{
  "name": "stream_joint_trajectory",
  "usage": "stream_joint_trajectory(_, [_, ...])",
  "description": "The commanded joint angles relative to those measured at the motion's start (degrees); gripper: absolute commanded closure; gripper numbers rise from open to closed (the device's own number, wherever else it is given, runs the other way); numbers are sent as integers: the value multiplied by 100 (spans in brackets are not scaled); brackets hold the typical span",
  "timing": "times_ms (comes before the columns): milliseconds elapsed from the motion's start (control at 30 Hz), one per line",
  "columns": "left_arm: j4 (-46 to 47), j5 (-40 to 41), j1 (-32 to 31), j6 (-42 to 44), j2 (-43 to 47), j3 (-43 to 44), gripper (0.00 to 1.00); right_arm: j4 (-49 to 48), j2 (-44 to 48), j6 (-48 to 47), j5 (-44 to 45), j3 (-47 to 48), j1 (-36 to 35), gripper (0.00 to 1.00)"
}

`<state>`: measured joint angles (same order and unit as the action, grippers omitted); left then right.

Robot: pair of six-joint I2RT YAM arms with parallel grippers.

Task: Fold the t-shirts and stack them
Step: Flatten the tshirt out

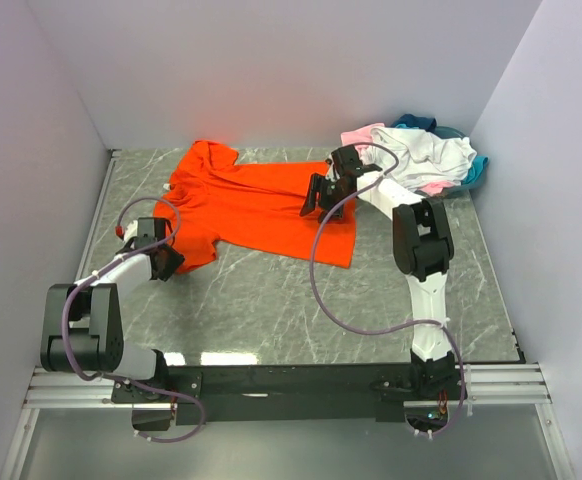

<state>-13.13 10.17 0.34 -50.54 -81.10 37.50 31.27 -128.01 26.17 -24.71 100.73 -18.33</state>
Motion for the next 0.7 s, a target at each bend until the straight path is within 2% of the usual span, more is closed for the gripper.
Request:
stream_joint_trajectory(0, [126,-51,1,-61,-29,-120,65,-182,513,63,-16,-53,31,32])
stream_joint_trajectory(100, [117,-51,10,-70,-2,-137,74,-156,566,63,-25,-45,13,32])
stream_joint_trajectory(200, [100,-42,19,-35,68,-137,89,-60,663,11,10,-36,-13,32])
stream_joint_trajectory(233, [56,-7,10,-26,103,-129,97,-7,715,-24,62,-36,-30,32])
stream_joint_trajectory(267, [47,11,19,-17,129,-120,99,28,829,-51,98,-44,-39,32])
stream_joint_trajectory(433, [56,90,71,-8,375,-190,99,195,1426,-165,501,-676,-145,32])
stream_joint_trajectory(567, [91,116,142,-8,595,-243,99,283,2181,-139,1037,-1554,-232,32])
stream_joint_trajectory(667, [100,116,177,36,622,-217,99,222,2699,10,1381,-2624,-276,33])
